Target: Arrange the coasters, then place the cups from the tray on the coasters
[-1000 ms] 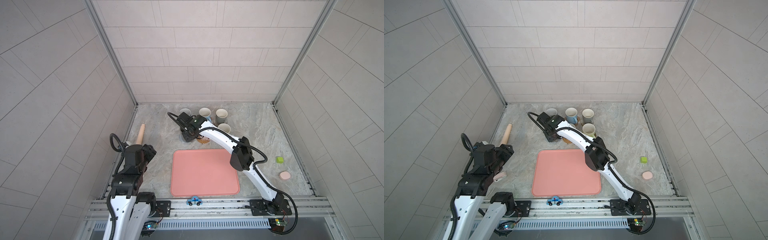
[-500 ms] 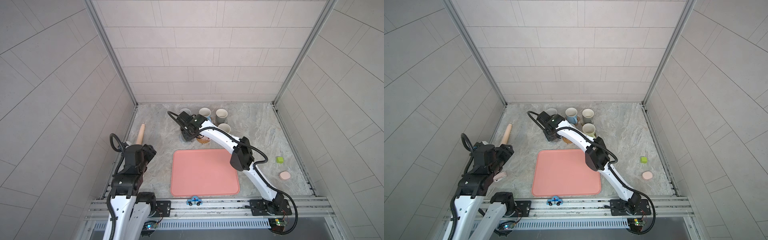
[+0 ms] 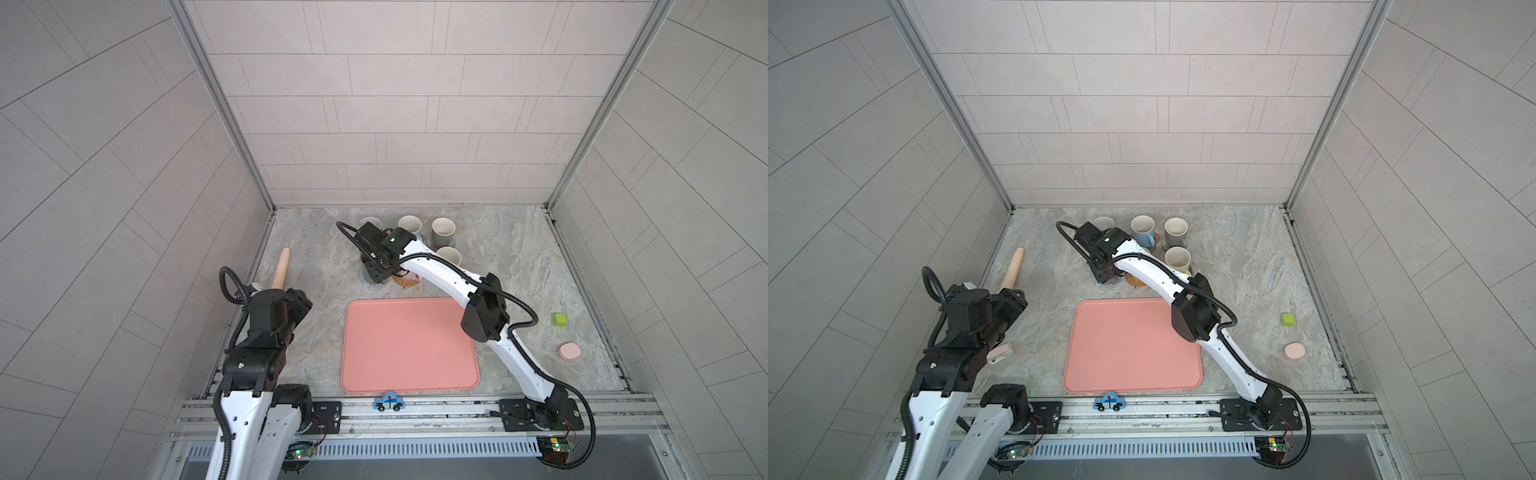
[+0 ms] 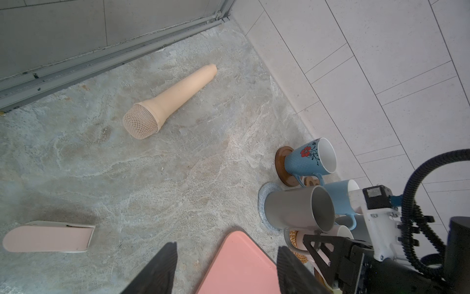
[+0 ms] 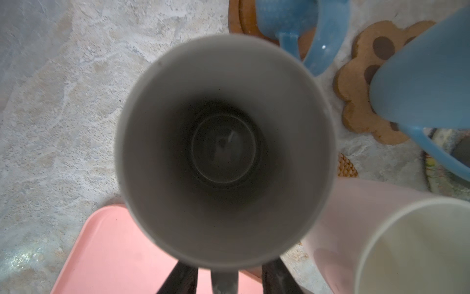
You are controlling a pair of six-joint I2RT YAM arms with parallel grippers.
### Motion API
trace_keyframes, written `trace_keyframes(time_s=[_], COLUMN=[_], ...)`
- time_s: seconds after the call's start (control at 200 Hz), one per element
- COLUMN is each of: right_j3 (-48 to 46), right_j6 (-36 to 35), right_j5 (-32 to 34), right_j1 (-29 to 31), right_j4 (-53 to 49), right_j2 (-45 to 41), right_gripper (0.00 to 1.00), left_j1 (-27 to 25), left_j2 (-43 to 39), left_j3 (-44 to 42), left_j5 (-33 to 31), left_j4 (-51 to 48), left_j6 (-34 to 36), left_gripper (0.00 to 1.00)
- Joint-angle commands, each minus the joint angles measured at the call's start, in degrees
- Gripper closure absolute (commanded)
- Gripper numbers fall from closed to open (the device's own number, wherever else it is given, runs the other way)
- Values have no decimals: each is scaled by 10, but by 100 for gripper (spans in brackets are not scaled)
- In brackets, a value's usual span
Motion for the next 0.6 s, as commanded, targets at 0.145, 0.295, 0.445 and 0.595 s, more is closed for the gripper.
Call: trace_keyframes(time_s=[0.145, 0.295, 0.445, 0.595], right_j3=[10, 8, -20, -94], right_j6=[-12, -20, -41, -51], right_j5=[39, 83, 125, 166], right_j1=[-2, -4, -7, -14], right_j4=[-21, -29, -28, -3], right_j2=[-110, -159, -216, -286], right_gripper=[53, 49, 43, 37], left_j1=[3, 2, 4, 3], left_j2=[5, 4, 2, 1], left_j3=[14, 22, 28, 30], left_j5=[-18, -17, -21, -26], left_j4=[8, 21, 31, 41], left_j6=[12, 31, 46, 53], left_gripper=[31, 28, 21, 17])
